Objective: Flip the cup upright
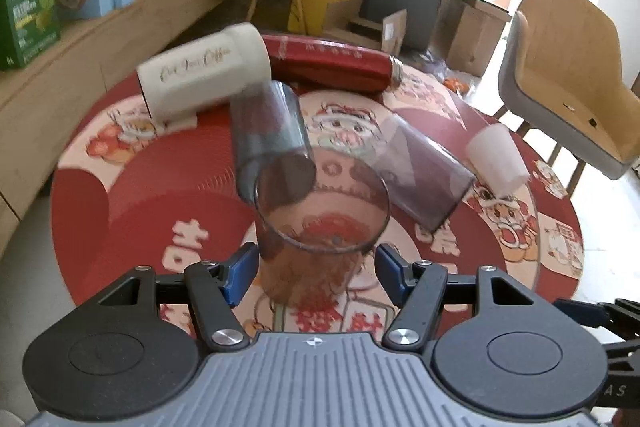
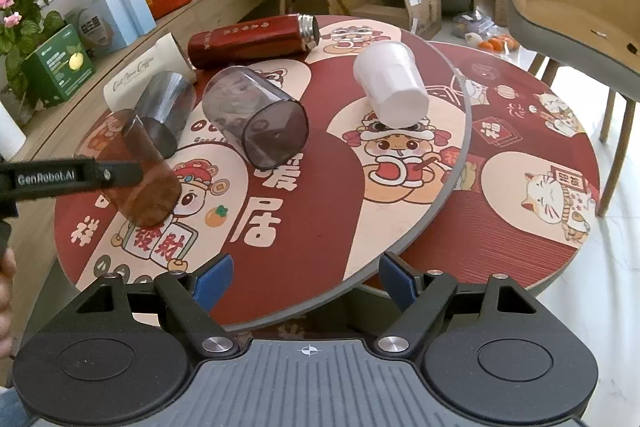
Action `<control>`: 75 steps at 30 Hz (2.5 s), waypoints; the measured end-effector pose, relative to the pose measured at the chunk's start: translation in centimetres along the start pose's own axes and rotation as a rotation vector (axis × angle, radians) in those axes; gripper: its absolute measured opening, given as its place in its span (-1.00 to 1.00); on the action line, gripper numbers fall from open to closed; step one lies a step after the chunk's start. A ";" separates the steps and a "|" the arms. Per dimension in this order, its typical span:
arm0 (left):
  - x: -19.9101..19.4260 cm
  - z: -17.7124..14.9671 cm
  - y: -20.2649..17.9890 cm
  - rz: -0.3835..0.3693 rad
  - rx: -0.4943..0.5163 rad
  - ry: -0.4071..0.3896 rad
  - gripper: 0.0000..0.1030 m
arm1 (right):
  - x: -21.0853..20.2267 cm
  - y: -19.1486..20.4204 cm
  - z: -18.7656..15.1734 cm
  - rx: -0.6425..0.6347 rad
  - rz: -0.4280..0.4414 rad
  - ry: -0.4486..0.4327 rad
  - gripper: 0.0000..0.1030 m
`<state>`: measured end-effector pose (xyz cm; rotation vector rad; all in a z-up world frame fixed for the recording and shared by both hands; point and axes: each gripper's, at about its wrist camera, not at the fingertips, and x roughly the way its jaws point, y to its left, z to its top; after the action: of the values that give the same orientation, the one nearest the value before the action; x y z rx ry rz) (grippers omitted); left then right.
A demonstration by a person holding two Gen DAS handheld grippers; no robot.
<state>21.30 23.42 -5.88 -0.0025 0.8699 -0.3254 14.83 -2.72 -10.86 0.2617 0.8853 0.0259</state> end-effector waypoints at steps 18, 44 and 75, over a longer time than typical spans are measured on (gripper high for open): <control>-8.9 -2.6 1.3 0.146 0.043 -0.045 0.99 | -4.8 4.1 0.1 -0.109 -0.014 -0.047 0.88; -20.8 -8.6 -0.3 0.275 0.021 -0.090 0.99 | -14.4 7.2 -4.0 -0.163 -0.011 -0.128 0.99; -22.4 -10.4 -1.4 0.315 0.020 -0.094 0.99 | -15.7 6.8 -6.0 -0.160 -0.013 -0.134 0.99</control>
<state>-0.30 29.77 4.32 0.1359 0.7600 -0.0391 0.84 3.10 -0.93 0.1067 0.7467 0.0666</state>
